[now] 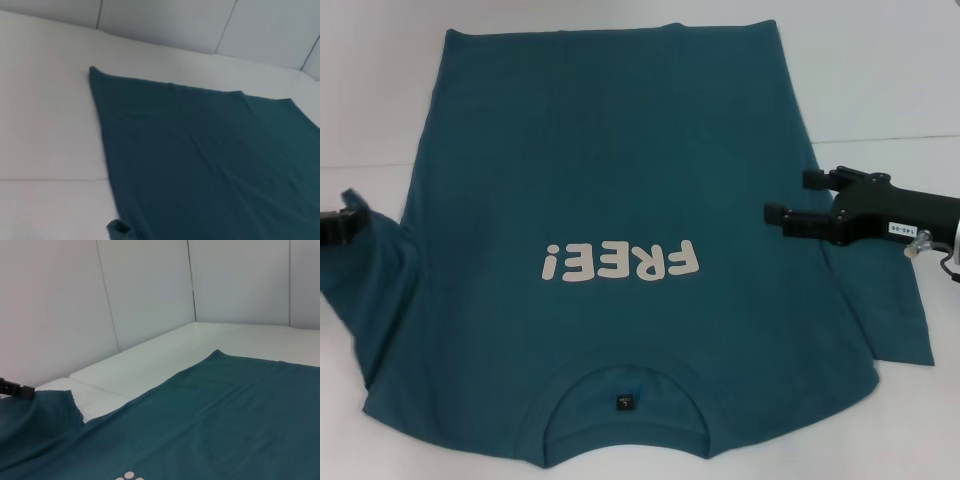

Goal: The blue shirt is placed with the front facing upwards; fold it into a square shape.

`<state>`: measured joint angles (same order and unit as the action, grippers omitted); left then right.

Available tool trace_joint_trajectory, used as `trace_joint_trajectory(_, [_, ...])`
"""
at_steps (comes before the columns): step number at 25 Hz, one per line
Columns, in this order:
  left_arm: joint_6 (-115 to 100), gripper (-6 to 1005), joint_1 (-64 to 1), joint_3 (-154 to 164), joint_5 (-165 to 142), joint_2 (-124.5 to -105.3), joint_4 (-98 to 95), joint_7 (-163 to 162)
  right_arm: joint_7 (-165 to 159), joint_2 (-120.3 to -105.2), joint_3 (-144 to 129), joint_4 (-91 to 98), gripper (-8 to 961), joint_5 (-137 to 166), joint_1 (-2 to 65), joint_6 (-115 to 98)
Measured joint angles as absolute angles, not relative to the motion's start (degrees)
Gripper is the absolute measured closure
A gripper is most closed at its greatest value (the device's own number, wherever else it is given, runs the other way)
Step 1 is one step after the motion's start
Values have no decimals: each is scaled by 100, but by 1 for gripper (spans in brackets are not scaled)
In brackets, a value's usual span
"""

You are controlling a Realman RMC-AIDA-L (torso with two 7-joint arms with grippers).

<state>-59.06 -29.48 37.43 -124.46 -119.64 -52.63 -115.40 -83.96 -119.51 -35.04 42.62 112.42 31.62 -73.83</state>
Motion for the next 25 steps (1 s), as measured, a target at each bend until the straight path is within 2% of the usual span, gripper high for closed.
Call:
trace_joint_trajectory(10, [-6154, 945, -2947, 3761, -12455, -12069, -5573, -11694, -8401, -11943, -3409, 4236, 36, 11241, 3143, -7393])
trace_joint_trajectory(14, [-6263, 939, -2937, 3876, -12454, -12194, -5743, -11748, -8402, -11944, -3409, 4236, 36, 11241, 3120, -7385])
trace_joint_trajectory(25, [-5910, 923, -2949, 4371, -12436, -12388, -5375, -11716, -8400, -11950, -3410, 4228, 38, 11241, 3076, -7385])
